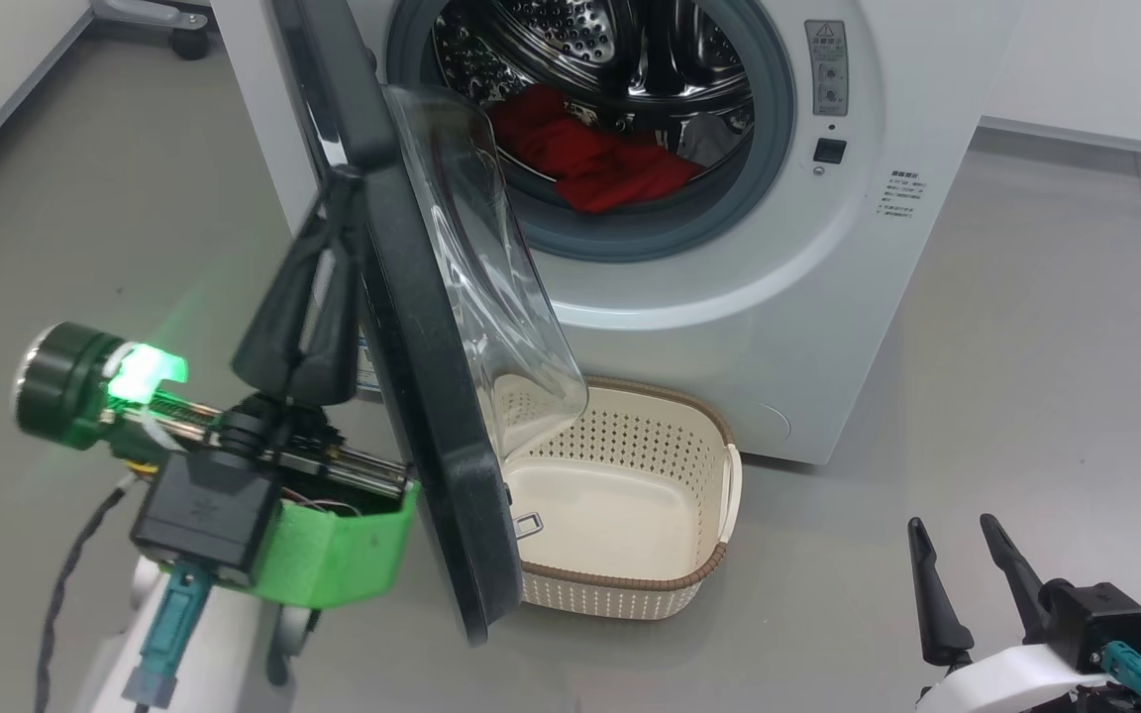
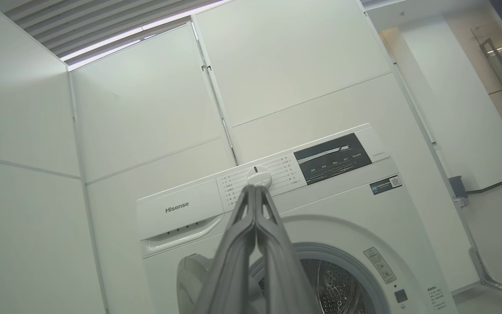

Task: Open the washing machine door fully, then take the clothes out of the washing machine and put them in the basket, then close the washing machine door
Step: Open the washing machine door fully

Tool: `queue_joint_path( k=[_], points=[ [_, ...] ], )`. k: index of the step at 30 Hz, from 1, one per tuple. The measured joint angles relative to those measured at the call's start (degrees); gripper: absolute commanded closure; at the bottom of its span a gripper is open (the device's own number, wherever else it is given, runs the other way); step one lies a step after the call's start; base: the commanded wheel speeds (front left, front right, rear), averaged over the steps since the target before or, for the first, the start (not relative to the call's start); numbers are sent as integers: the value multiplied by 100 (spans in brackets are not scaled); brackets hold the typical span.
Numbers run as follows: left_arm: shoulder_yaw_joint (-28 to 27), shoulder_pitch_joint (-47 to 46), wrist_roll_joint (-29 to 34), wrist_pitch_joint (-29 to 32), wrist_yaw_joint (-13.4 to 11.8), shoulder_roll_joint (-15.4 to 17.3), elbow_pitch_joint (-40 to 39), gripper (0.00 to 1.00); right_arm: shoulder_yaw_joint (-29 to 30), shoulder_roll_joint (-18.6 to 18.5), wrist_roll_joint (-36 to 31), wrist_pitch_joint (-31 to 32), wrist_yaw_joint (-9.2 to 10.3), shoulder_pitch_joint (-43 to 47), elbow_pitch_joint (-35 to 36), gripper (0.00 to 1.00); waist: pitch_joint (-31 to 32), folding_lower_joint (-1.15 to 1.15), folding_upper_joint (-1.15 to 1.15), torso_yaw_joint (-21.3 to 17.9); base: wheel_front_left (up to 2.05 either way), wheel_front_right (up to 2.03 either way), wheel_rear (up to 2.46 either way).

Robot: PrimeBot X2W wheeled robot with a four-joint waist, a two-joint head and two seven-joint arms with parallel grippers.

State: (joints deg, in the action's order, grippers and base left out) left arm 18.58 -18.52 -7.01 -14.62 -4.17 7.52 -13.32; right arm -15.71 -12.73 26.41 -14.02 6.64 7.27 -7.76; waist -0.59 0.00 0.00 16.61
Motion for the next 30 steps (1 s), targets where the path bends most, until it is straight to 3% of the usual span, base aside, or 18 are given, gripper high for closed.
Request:
queue_joint_path(
  k=[7, 14, 22, 30],
  points=[
    [943, -87, -46, 367, 483, -223, -669, 100, 11, 25, -25, 0, 0, 9, -1, 0, -7, 0, 0, -37, 0, 0, 0],
    [1702, 192, -434, 1104, 828, -302, -645, 100, 18, 44, -34, 0, -3, 12, -2, 0, -37, 0, 0, -56, 0, 0, 0],
    [1931, 733, -690, 1617, 813, -304, -523, 100, 26, 47, -42, 0, -51, 15, -3, 0, -88, 0, 0, -73, 0, 0, 0],
    [1920, 1261, -879, 1970, 532, -305, -307, 100, 53, 45, -84, 0, -69, 21, -3, 0, -167, 0, 0, -88, 0, 0, 0]
  ],
)
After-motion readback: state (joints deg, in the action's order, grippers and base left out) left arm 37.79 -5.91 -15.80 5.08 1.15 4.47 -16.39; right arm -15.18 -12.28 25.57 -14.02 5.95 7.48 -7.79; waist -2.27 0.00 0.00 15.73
